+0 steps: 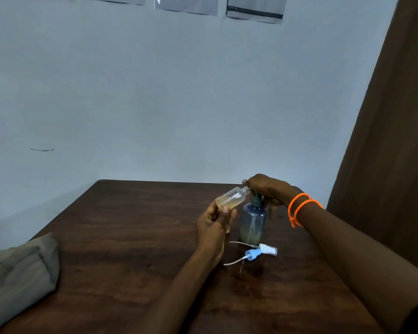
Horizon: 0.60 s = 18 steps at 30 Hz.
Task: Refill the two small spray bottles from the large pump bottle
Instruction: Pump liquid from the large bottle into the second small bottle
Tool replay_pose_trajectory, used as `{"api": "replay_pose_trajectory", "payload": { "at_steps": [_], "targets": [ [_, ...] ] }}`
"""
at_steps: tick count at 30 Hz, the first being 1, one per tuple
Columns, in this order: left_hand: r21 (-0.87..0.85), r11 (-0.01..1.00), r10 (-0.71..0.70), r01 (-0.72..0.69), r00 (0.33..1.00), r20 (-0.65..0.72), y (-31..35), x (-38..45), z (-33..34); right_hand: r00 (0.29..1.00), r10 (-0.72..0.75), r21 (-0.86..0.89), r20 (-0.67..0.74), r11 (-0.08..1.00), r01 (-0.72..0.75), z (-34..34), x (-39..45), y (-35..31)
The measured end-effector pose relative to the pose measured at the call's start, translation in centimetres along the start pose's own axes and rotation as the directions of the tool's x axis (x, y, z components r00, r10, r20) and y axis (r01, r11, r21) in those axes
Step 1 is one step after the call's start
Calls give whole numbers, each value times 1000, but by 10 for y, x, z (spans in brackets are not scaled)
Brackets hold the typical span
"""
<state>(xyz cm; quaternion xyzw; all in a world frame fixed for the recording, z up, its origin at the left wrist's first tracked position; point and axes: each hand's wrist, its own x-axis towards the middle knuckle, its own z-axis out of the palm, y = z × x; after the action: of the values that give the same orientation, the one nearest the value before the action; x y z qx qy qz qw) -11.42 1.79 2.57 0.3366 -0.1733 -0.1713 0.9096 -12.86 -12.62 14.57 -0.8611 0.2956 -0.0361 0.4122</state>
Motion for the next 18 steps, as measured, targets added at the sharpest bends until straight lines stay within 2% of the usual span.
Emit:
{"api": "replay_pose_trajectory", "payload": {
  "at_steps": [3, 9, 14, 18],
  "targets": [
    [9, 1000, 8, -8, 1000, 7, -1, 1, -1, 1000, -11, 126, 2, 992, 10, 7, 6, 9],
    [13, 1000, -4, 4, 1000, -3, -1, -3, 1, 999, -8, -13, 31, 1000, 9, -3, -1, 4],
    [-4, 1000, 0, 0, 1000, 1, 0, 1, 0, 999, -46, 40, -7, 998, 47, 3, 12, 9],
    [-14, 1000, -3, 3, 1000, -2, 0, 0, -1, 998, -58, -1, 25, 998, 58, 2, 9, 9]
  ]
}}
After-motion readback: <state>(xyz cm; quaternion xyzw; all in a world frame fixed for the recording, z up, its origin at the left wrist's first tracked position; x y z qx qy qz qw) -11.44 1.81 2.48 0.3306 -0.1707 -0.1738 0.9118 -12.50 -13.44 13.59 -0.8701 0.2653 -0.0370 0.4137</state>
